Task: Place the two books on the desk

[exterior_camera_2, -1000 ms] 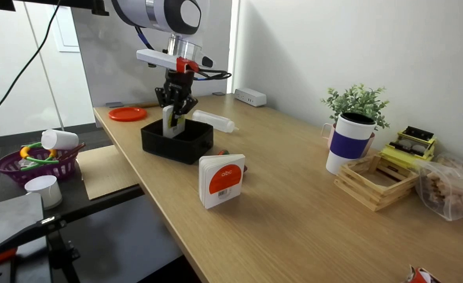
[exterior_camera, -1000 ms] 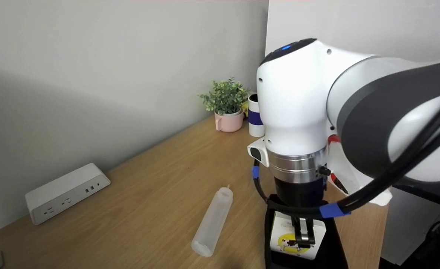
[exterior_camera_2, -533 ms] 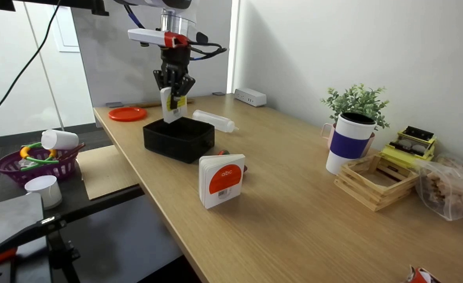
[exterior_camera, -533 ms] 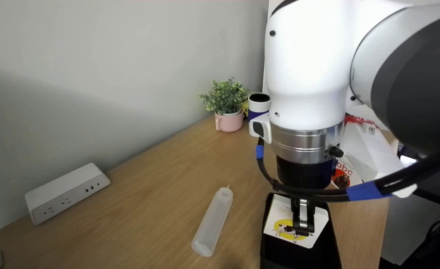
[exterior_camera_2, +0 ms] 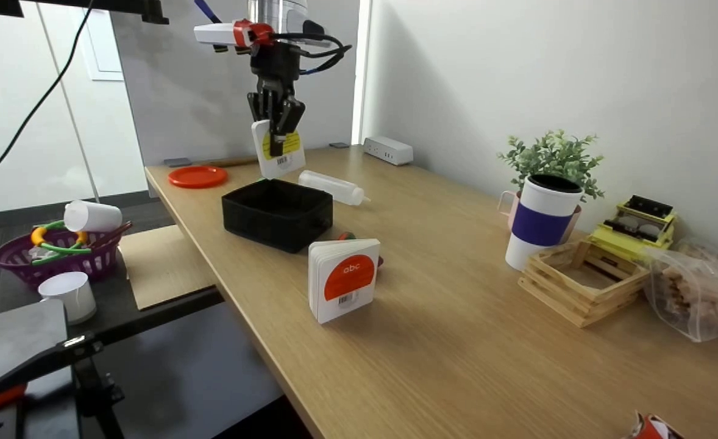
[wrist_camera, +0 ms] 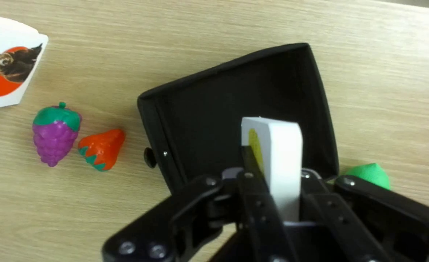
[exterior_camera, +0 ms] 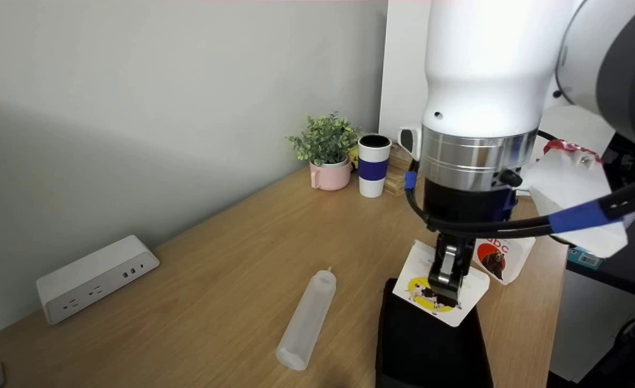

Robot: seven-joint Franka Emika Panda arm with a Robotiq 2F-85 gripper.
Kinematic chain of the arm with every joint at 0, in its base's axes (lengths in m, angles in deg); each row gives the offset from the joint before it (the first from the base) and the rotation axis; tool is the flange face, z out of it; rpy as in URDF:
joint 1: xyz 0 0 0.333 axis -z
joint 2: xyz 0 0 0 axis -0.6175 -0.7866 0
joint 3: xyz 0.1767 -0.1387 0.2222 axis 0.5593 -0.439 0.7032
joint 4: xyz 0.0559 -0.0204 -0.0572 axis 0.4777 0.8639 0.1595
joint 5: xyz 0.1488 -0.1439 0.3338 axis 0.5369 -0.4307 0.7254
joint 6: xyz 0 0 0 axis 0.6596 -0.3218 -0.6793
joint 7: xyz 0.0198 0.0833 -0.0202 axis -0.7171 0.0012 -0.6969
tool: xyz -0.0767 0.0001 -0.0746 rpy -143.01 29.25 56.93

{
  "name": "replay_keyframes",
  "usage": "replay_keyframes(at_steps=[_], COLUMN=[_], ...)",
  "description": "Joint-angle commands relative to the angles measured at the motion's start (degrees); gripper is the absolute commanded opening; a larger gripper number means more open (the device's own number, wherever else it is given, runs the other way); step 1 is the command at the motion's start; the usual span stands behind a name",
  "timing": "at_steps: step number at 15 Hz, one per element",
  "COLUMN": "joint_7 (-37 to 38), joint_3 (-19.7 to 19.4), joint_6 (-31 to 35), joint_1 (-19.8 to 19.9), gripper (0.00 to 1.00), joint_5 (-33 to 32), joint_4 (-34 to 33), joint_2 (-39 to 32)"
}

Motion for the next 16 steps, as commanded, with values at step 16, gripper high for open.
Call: replay_keyframes(at_steps=[16], joint_7=[13.25], joint_3=[-3.53], joint_6=[16.18], joint_1=[4.86], gripper=[0.04], joint_5=[3.63], joint_4=[22.75], joint_2=[13.86])
